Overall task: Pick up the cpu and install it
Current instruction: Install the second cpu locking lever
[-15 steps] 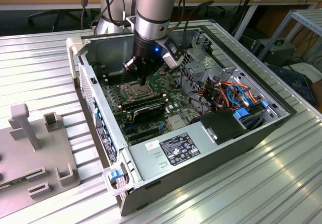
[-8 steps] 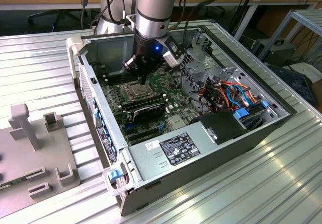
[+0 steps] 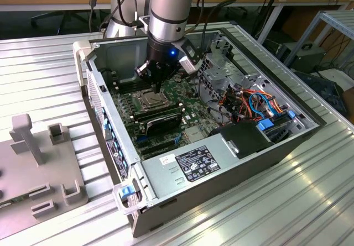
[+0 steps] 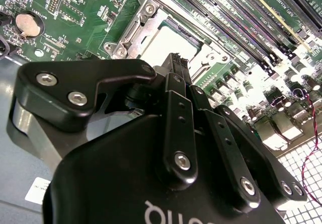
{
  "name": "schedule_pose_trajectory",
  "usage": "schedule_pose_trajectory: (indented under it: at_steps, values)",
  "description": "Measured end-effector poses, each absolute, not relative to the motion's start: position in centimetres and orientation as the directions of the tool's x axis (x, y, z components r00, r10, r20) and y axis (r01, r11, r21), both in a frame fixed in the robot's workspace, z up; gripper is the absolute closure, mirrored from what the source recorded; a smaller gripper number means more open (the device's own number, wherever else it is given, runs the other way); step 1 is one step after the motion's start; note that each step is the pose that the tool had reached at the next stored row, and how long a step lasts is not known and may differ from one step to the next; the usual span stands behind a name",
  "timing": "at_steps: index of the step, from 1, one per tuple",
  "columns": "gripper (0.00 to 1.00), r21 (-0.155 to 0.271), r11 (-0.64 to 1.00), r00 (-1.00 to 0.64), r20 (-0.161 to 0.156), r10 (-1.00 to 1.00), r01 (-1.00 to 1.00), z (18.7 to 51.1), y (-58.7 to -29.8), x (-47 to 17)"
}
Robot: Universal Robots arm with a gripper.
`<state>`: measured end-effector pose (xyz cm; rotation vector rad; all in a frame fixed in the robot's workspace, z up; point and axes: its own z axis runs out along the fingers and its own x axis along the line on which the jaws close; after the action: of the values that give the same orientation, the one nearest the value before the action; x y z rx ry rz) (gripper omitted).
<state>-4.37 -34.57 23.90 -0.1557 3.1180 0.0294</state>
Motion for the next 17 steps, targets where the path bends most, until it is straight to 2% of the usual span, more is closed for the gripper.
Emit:
schedule_pose_trajectory:
  at_steps: [17]
  values:
    - [0.89,0.018,0.995,-0.995,-0.020,-0.099,-0.100,24.50,-35.14,-4.37]
